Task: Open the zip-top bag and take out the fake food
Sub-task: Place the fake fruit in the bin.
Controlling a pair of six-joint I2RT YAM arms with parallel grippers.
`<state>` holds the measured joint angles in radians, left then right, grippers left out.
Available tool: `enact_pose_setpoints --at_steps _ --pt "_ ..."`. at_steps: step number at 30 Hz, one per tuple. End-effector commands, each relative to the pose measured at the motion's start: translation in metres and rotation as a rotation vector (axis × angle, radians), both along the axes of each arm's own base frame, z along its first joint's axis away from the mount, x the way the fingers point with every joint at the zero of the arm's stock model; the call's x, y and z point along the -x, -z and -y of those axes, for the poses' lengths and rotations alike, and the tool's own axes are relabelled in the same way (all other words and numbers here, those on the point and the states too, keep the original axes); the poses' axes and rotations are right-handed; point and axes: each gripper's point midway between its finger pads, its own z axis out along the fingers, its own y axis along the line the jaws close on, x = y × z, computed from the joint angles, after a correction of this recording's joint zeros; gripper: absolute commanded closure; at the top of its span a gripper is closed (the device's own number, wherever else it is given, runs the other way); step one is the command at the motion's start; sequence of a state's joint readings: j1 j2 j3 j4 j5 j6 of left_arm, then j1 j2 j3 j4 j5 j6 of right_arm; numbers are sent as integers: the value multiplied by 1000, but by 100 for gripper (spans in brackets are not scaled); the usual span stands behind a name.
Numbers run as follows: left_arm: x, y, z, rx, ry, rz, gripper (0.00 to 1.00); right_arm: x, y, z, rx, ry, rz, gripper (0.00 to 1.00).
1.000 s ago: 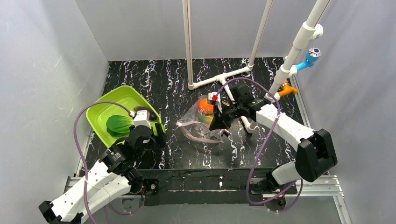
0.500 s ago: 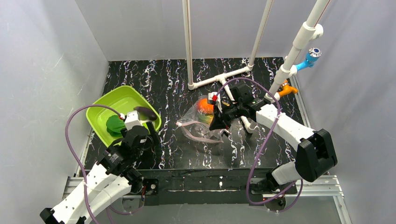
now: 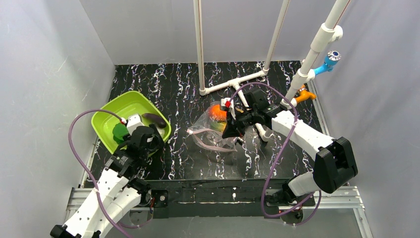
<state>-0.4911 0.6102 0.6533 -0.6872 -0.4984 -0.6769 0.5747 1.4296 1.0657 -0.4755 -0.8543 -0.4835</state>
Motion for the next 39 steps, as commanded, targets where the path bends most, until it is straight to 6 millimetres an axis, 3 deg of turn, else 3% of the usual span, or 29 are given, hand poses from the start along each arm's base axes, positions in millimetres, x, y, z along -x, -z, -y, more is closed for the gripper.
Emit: enact_pose_setpoints --at_steps 1,23,25,27,30,31,39 --pt "-8 -9 -7 21 -51 11 100 -1 -2 3 -6 -4 14 99" --pt "-23 23 -33 94 -181 -120 98 -1 -2 3 -6 -4 12 99" --pt "-24 26 -35 97 -198 -138 85 -1 -2 3 -6 -5 12 99" --pt "-23 28 -38 101 -215 -156 65 -1 -2 3 -5 -5 12 99" --pt "-23 31 -41 109 -245 -173 10 -1 -3 3 -6 -5 14 99" --pt "-22 32 -42 110 -254 -177 3 -1 -3 3 -7 -6 15 99" --pt "-20 28 -39 139 -244 -178 2 0 -6 3 -12 -6 20 99"
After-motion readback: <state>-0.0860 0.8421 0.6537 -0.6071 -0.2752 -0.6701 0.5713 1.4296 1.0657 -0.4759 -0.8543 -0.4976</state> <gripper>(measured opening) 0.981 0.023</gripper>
